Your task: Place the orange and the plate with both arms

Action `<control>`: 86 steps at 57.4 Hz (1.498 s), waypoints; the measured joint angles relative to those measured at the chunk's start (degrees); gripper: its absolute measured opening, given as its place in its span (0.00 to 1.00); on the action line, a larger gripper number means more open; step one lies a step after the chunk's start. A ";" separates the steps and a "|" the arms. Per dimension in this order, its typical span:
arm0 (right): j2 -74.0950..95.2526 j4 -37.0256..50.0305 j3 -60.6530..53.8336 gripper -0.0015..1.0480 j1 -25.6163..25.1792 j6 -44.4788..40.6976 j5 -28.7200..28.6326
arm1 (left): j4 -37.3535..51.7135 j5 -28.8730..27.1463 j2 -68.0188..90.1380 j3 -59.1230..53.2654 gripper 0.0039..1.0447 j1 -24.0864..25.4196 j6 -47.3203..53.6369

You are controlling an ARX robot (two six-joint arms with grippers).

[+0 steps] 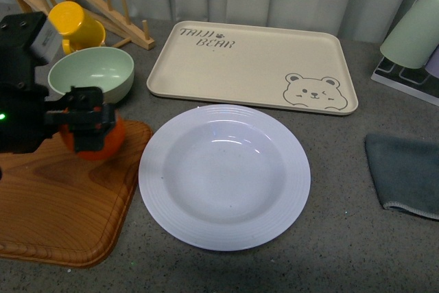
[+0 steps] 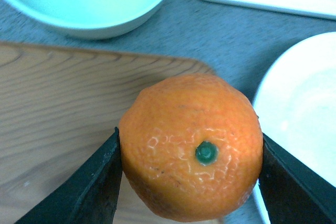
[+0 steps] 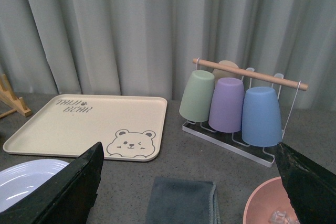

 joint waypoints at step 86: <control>0.00 0.00 0.00 0.91 0.00 -0.02 0.00 | 0.94 0.00 9.79 6.19 0.91 -17.81 -7.63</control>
